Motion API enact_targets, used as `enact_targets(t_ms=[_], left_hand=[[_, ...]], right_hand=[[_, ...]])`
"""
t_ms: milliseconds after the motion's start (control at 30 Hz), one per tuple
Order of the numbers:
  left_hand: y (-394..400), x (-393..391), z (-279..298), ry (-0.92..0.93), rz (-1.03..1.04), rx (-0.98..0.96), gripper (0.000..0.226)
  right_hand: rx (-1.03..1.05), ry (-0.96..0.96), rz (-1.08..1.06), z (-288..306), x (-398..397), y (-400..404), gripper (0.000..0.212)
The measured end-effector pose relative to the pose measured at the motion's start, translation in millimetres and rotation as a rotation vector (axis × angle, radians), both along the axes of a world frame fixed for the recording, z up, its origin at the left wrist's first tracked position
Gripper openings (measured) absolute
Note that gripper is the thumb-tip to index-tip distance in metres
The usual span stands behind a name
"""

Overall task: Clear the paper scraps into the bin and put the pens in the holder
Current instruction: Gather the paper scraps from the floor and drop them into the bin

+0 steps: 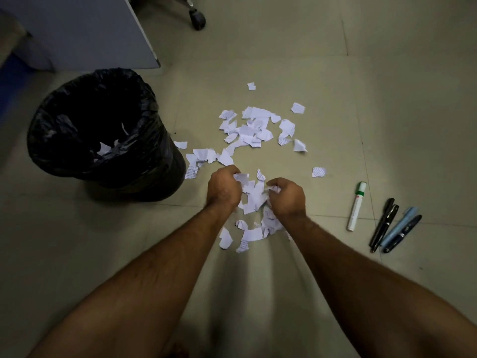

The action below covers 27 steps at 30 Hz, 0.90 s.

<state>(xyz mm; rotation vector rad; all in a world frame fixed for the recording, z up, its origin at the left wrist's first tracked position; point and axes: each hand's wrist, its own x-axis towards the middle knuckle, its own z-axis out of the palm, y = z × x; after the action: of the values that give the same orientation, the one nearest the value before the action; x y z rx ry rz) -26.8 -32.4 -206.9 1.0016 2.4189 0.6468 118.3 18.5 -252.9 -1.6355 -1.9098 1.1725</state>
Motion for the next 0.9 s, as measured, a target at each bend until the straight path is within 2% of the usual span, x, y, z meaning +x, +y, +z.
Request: enact_targets(t_ms=[133,300,467,600,733,833,900], left_hand=[[7.7,-11.1,34.4,0.0,-0.001,0.068,0.016],[22.0,-38.8,104.4,-0.011,0.119,0.181,0.013],[18.9,-81.2,177.8,0.058,0.184,0.309,0.01],[-5.6,-138.0,222.4,0.209,0.285,0.315,0.012],[-36.5,-193.5,235.7,0.314,0.279,0.2,0.015],[-49.8,-210.1,228.2,0.328,0.229,0.019,0.022],[-52.4,-211.1,223.1,0.35,0.221,-0.068,0.028]], right_hand=[[-0.104,0.186,-0.177,33.8,-20.3,11.6,0.019],[-0.187,0.411,-0.315,93.6,-59.0,29.3,0.023],[-0.11,0.54,-0.242,172.7,-130.3,32.4,0.024],[0.006,0.563,-0.097,226.9,-200.6,13.6,0.02],[0.095,0.401,0.142,251.7,-255.3,-9.7,0.018],[0.208,0.174,0.437,250.4,-276.9,-23.0,0.025],[0.199,0.087,0.548,247.1,-283.4,-25.8,0.032]])
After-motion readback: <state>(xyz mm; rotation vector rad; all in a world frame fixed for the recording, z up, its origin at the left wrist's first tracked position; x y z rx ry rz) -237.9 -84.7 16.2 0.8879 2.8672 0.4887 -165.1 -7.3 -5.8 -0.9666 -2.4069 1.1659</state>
